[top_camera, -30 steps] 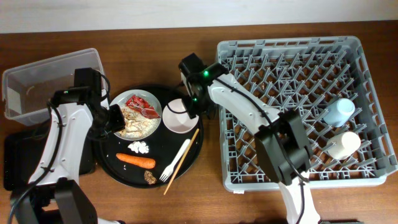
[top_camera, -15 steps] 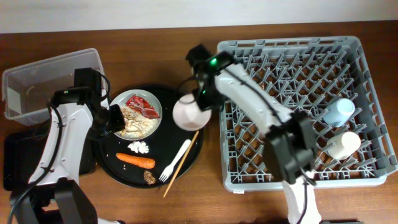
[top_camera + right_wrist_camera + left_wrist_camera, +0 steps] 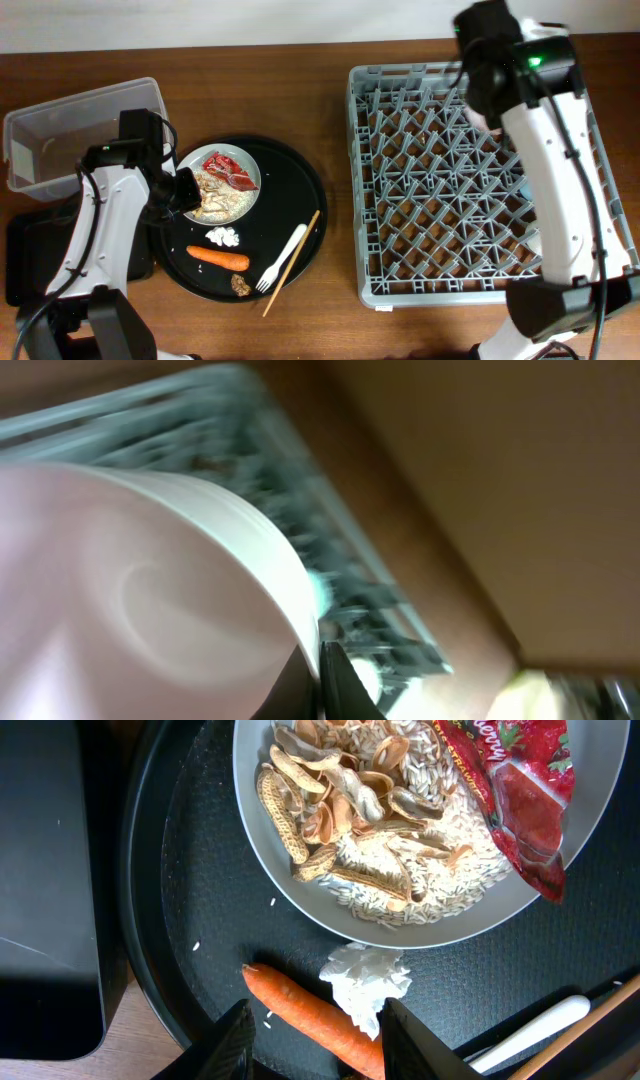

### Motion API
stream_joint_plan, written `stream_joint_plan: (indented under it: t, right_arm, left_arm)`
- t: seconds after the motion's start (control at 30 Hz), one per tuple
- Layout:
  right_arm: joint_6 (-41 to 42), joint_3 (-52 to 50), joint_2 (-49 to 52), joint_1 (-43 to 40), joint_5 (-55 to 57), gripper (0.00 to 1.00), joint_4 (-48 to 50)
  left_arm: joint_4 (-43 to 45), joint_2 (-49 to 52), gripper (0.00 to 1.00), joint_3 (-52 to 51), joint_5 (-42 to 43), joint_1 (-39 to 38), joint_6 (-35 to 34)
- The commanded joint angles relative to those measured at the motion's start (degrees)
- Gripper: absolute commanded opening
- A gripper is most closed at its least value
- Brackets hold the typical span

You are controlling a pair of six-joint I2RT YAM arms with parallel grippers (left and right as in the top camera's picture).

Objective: Sort waste into correct bins and load items into the dishwasher rack
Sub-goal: 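Carry the pink bowl to the rack's upper right and release it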

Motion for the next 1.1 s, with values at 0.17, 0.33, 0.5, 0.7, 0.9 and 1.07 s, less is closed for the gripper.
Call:
stream_joint_plan:
  t: [0.17,0.33,0.5,0.7,0.9,1.07]
  right_arm:
    - [6.4,-15.8,2.9,-11.5,10.1,0.04,16.8]
    - [-3.4,-19.8,8.2,-11.0,10.1,0.04,29.2]
    - [-3.4,-19.8,13.2,-8.1,6.8,0.04,32.6]
    - [-3.3,-19.8,20.6,-4.1,6.8,0.04,30.8]
    - [-3.4,-19.8,20.8,0.7,6.1,0.05,29.3]
    - [-3.4,-19.8,20.8,2.9,-1.4,0.25,26.3]
  left_arm:
    - [0.0,-0.3,0.41,0.2,-0.4,0.2,-0.5]
    - [0.2,-0.3,0.41,0.2,-0.4,0.2,-0.5]
    - [0.3,-0.3,0.41,0.2,-0.4,0.2,-0.6]
    - [0.3,-0.3,0.41,0.2,-0.4,0.2,-0.6]
    - [0.3,-0.3,0.41,0.2,-0.4,0.2,-0.5]
    - [0.3,-0.3,0.41,0.2,-0.4,0.2,-0.5]
